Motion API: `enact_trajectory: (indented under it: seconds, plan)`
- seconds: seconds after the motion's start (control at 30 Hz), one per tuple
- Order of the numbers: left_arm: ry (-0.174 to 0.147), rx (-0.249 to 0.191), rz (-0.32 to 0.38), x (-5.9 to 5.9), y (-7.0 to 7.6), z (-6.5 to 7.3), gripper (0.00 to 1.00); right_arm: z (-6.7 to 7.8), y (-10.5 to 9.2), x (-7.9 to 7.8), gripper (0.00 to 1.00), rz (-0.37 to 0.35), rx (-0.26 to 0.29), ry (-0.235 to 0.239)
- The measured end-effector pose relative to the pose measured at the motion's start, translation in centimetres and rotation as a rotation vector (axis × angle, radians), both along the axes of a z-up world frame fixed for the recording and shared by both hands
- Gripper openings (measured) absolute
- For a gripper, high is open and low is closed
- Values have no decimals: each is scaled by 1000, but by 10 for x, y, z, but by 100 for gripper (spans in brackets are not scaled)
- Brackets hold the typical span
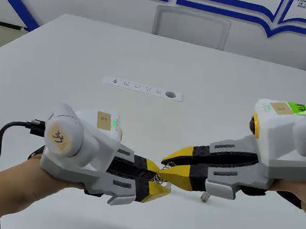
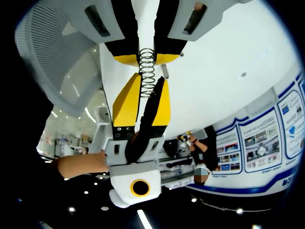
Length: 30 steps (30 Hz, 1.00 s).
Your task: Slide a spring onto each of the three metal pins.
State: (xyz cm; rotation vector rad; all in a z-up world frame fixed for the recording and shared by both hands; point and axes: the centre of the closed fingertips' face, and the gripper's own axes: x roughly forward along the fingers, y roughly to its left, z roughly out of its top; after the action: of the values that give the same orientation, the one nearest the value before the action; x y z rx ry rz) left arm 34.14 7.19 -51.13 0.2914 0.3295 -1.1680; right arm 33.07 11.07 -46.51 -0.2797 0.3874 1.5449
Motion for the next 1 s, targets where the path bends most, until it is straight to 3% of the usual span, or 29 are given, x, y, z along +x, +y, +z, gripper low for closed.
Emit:
enact_trajectory:
  seconds: [0.2,0.27,0.33,0.43,0.53,0.67,0.83,0.87,1.0]
  plan:
    - [13,3,0,-1,0,-1,10,0,3,-2,11,15,-21,-7]
    - [39,-16,6,-1,1,-1,10,0,4,-3,11,12,-22,-10]
    - [35,-12,13,0,3,-1,11,-1,4,-1,11,9,-25,-19]
    - [60,-13,30,0,6,-4,12,-2,4,0,11,5,-27,-13]
    - [50,18,56,4,13,-11,21,-1,4,5,11,-9,-26,-15]
    - [64,1,83,6,22,-10,27,-1,3,10,11,-18,-28,-15]
    - [69,8,139,12,39,-13,37,-1,-1,24,11,-48,-36,-28]
    - [55,-2,158,15,43,-10,37,-2,-2,28,11,-57,-40,-31]
    - [56,-39,192,19,54,-2,37,-6,-8,45,11,-99,-63,-49]
